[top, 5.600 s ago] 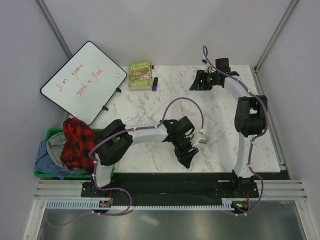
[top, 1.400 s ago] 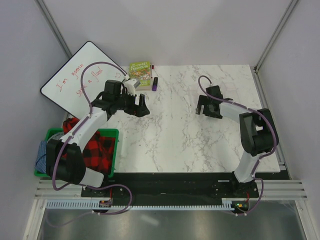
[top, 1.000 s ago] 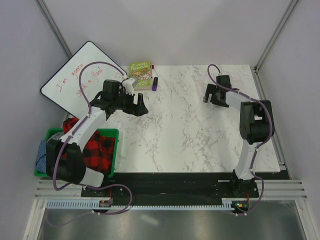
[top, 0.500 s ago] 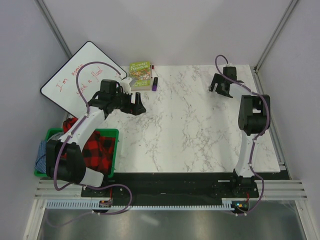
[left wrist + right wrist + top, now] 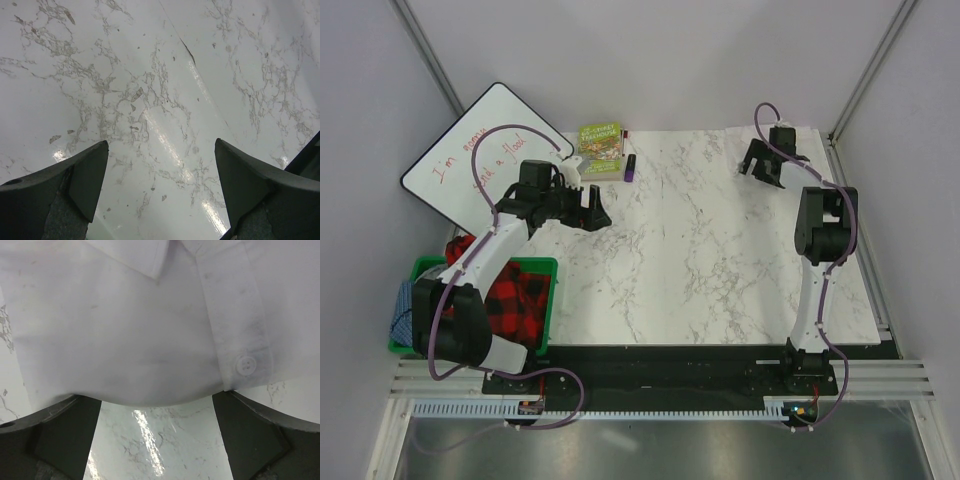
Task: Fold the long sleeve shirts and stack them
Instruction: Neatly place the folded shirt to the corner
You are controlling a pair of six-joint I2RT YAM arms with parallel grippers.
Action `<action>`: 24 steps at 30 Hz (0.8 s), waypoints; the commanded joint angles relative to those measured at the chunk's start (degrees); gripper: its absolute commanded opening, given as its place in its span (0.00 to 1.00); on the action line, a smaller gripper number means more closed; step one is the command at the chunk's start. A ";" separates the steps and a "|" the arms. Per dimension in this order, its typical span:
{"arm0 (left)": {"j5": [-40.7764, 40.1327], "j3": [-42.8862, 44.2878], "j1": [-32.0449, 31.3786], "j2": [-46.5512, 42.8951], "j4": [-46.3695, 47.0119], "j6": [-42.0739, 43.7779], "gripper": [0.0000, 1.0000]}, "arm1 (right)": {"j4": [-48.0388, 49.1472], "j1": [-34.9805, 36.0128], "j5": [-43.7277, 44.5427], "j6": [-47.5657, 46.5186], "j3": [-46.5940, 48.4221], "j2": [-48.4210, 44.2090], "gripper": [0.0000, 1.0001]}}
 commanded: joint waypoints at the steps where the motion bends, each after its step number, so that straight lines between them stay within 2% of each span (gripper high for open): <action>1: 1.31 0.14 0.57 -0.17 1.30 -0.83 0.94 | 0.62 0.88 -2.12 0.78 3.13 1.34 0.98; 6: 2.98 1.55 0.74 -1.22 -1.68 0.31 0.94 | -1.74 0.88 -3.26 -3.87 1.38 -2.78 0.98; 9: 5.26 2.08 0.74 -2.97 -3.09 0.58 0.94 | -3.24 0.71 -6.69 -9.32 -2.04 -11.54 0.98; 12: 6.58 1.64 0.74 -5.00 -3.62 0.58 0.94 | -3.77 0.62 -9.50 -13.37 -3.20 -16.31 0.98; 15: 6.85 1.03 0.74 -5.70 -3.71 0.58 0.94 | -3.86 0.62 -10.47 -14.52 -2.23 -16.42 0.95; 16: 6.41 0.94 0.74 -5.79 -3.71 0.58 0.94 | -3.95 0.62 -10.82 -14.34 -1.62 -15.80 0.92; 17: 6.24 0.94 0.83 -5.71 -3.71 0.58 0.94 | -4.21 0.62 -11.26 -13.73 -0.13 -14.75 0.79; 20: 5.71 0.94 0.74 -5.35 -3.62 0.58 0.94 | -4.47 0.71 -12.14 -11.98 2.68 -10.89 0.53; 23: 4.92 0.85 0.74 -5.27 -3.62 2.23 0.94 | -4.48 0.79 -12.93 -10.74 5.32 -7.19 0.41; 24: 4.66 0.76 0.74 -5.09 -3.62 2.42 0.94 | -4.48 0.88 -13.02 -9.87 6.03 -5.53 0.40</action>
